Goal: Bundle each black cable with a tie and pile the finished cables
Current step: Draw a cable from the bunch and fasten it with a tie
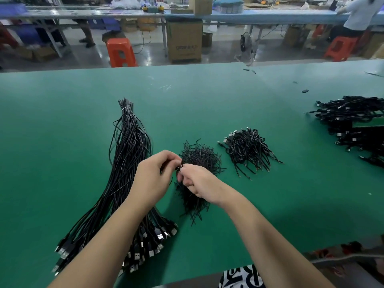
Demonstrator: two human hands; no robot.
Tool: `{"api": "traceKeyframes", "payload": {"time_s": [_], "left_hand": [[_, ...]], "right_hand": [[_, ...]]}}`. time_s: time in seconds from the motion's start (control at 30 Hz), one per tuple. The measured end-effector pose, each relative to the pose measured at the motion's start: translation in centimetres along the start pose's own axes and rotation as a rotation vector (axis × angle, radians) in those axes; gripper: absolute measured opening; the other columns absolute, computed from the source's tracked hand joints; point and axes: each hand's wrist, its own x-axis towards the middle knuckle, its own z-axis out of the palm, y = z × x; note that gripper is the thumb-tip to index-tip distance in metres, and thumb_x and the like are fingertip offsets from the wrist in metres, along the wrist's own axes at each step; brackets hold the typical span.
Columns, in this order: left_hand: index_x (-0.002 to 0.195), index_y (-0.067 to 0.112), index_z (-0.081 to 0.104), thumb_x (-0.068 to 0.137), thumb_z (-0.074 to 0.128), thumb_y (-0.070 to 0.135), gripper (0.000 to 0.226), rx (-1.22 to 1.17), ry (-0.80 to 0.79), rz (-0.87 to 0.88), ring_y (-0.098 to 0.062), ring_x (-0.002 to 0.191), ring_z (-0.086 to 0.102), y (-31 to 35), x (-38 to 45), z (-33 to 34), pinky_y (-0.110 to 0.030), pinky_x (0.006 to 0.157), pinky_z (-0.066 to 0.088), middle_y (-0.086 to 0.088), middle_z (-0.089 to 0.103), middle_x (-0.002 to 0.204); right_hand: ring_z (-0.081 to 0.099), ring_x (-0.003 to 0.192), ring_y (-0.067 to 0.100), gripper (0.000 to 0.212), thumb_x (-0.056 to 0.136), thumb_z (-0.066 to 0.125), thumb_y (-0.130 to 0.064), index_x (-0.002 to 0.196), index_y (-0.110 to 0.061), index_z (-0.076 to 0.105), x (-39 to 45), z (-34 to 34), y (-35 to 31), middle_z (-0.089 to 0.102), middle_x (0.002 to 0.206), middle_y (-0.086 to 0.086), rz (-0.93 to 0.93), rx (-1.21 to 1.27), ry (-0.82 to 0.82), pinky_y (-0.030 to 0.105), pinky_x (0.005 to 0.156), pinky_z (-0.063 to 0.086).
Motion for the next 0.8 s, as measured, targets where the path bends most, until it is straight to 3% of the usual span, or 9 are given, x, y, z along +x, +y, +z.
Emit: {"api": "traceKeyframes", "payload": {"time_s": [0.07, 0.17, 0.33, 0.47, 0.6, 0.67, 0.73, 0.8], "left_hand": [[0.085, 0.027, 0.071, 0.093, 0.068, 0.014, 0.016, -0.009, -0.029, -0.053, 0.007, 0.064, 0.056, 0.0, 0.6, -0.1, -0.006, 0.058, 0.038, 0.032, 0.064, 0.073], [0.081, 0.031, 0.069, 0.093, 0.068, 0.017, 0.018, -0.001, -0.064, -0.124, 0.005, 0.062, 0.056, 0.0, 1.2, 0.0, -0.008, 0.057, 0.038, 0.03, 0.064, 0.07], [0.078, 0.027, 0.073, 0.092, 0.068, 0.016, 0.018, -0.041, -0.155, -0.27, -0.007, 0.067, 0.063, -0.4, 1.6, 0.1, -0.022, 0.064, 0.05, 0.01, 0.071, 0.072], [0.075, 0.023, 0.074, 0.086, 0.077, 0.024, 0.012, -0.123, -0.221, -0.376, -0.003, 0.053, 0.05, -1.2, 1.8, 0.0, -0.015, 0.051, 0.038, 0.005, 0.07, 0.068], [0.067, 0.019, 0.069, 0.079, 0.083, 0.036, 0.024, -0.111, -0.173, -0.366, -0.004, 0.043, 0.036, -1.6, 1.7, 0.0, -0.014, 0.043, 0.028, 0.014, 0.052, 0.05], [0.067, 0.023, 0.073, 0.087, 0.075, 0.039, 0.026, -0.066, -0.161, -0.335, -0.006, 0.043, 0.04, -1.5, 1.5, 0.1, -0.018, 0.045, 0.032, 0.014, 0.054, 0.049], [0.073, 0.025, 0.077, 0.099, 0.055, 0.045, 0.04, -0.058, -0.157, -0.347, -0.011, 0.056, 0.06, -1.2, 1.6, 0.0, -0.028, 0.059, 0.048, 0.006, 0.069, 0.062], [0.078, 0.027, 0.079, 0.103, 0.039, 0.052, 0.054, -0.023, -0.212, -0.357, -0.009, 0.065, 0.065, -0.9, 1.7, -0.3, -0.027, 0.067, 0.051, 0.003, 0.071, 0.066]], "right_hand": [[0.041, 0.061, 0.01, 0.031, 0.101, 0.039, -0.034, 0.075, -0.018, 0.044, -0.2, 0.0, -0.1, 0.044, 0.067, -0.008, -0.14, -0.343, 0.099, 0.034, 0.062, 0.036], [0.047, 0.069, 0.02, 0.034, 0.108, 0.034, -0.034, 0.075, -0.024, 0.036, -0.2, 0.1, -0.2, 0.046, 0.071, -0.006, -0.227, -0.607, 0.168, 0.041, 0.068, 0.037], [0.057, 0.08, 0.032, 0.024, 0.108, 0.032, -0.036, 0.09, -0.022, 0.039, 0.0, 0.0, 0.5, 0.048, 0.082, -0.004, -0.274, -0.902, 0.219, 0.039, 0.066, 0.034], [0.062, 0.074, 0.031, 0.034, 0.109, 0.029, -0.036, 0.099, -0.015, 0.054, -0.1, 0.1, 1.1, 0.066, 0.086, 0.006, -0.343, -1.09, 0.231, 0.036, 0.061, 0.033], [0.062, 0.068, 0.031, 0.035, 0.109, 0.029, -0.037, 0.093, -0.016, 0.052, 0.1, 0.2, 1.3, 0.067, 0.082, 0.006, -0.347, -1.153, 0.244, 0.036, 0.058, 0.031], [0.059, 0.065, 0.032, 0.033, 0.109, 0.028, -0.037, 0.088, -0.018, 0.046, 0.3, 0.4, 1.3, 0.067, 0.08, 0.006, -0.336, -1.158, 0.244, 0.036, 0.058, 0.03], [0.049, 0.058, 0.03, 0.033, 0.109, 0.029, -0.037, 0.085, -0.019, 0.042, 0.4, 0.5, 1.4, 0.066, 0.077, 0.006, -0.332, -1.154, 0.256, 0.036, 0.057, 0.03], [0.043, 0.055, 0.028, 0.032, 0.108, 0.029, -0.037, 0.084, -0.019, 0.04, 0.6, 0.6, 1.4, 0.066, 0.076, 0.005, -0.327, -1.173, 0.269, 0.036, 0.056, 0.029]]}}
